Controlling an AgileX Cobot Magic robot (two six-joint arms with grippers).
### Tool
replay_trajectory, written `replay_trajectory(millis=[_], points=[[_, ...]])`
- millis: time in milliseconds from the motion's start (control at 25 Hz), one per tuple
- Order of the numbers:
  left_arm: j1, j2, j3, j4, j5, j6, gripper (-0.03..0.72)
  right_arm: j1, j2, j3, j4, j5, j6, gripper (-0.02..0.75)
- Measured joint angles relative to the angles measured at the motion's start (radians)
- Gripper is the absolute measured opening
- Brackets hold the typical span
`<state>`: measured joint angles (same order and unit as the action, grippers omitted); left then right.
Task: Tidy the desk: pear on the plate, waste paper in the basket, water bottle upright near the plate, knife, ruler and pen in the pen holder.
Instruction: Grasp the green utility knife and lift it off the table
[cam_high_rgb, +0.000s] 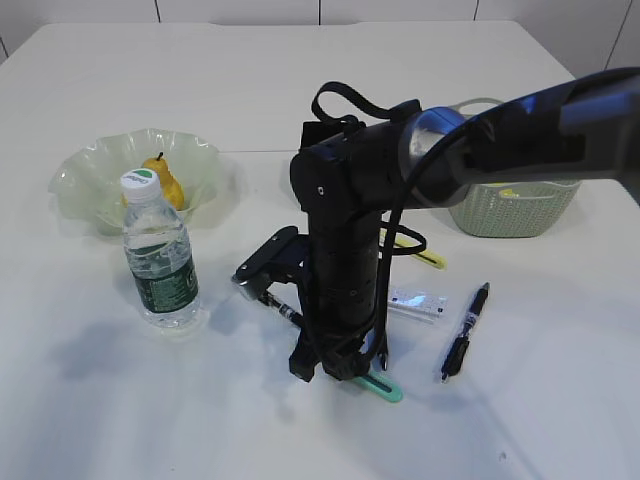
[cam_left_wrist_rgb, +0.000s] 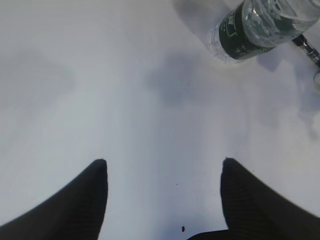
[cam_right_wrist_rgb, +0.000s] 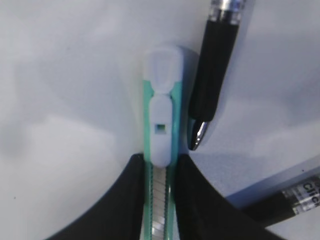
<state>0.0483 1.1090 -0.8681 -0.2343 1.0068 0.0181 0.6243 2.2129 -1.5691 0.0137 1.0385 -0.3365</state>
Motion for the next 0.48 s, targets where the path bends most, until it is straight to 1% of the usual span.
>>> replay_trajectory(millis=[280,480], points=[[0.000,0.000,0.000,0.000,0.003,0.000,0.500,0.000,0.000,0.000,0.002,0.028,0.000,0.130],[0.000,0.000,0.000,0.000,0.008,0.000,0.500,0.000,-0.055,0.000,0.005,0.043,0.000,0.129]])
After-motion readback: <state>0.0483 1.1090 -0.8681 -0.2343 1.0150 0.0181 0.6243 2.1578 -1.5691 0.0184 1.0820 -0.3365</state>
